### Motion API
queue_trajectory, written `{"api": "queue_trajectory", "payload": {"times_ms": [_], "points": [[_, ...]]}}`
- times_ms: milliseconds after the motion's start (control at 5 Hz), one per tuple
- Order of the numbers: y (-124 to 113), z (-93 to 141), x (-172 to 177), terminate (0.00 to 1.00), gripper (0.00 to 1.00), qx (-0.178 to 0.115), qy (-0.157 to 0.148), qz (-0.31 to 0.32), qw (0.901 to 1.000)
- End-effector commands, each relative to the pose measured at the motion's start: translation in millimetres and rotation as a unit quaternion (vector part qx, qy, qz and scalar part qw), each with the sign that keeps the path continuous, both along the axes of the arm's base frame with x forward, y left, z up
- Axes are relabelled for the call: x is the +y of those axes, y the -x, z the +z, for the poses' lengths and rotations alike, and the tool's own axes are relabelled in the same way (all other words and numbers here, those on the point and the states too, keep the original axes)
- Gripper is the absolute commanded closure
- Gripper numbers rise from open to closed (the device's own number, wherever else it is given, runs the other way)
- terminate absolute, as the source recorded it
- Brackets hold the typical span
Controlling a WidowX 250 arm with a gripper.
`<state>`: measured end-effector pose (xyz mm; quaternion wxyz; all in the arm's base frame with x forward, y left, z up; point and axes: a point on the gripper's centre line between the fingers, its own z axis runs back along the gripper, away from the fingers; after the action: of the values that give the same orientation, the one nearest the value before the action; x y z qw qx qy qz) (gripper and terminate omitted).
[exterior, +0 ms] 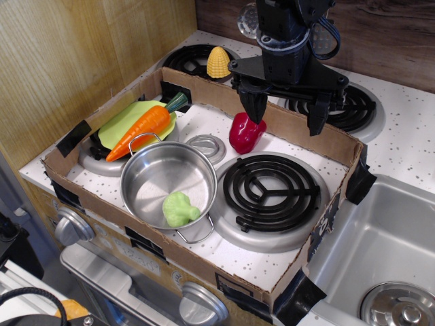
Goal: Take broccoli out of pan
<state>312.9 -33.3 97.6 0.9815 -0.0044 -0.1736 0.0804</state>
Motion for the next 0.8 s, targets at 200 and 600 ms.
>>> {"api": "queue_trajectory", "payload": {"times_ms": [200,600], "points": [[1,20,23,0.00,0.00,0.002,-0.018,0.096,0.9952],[25,46,59,0.00,0.00,0.026,-0.085,0.270,0.9587]]}}
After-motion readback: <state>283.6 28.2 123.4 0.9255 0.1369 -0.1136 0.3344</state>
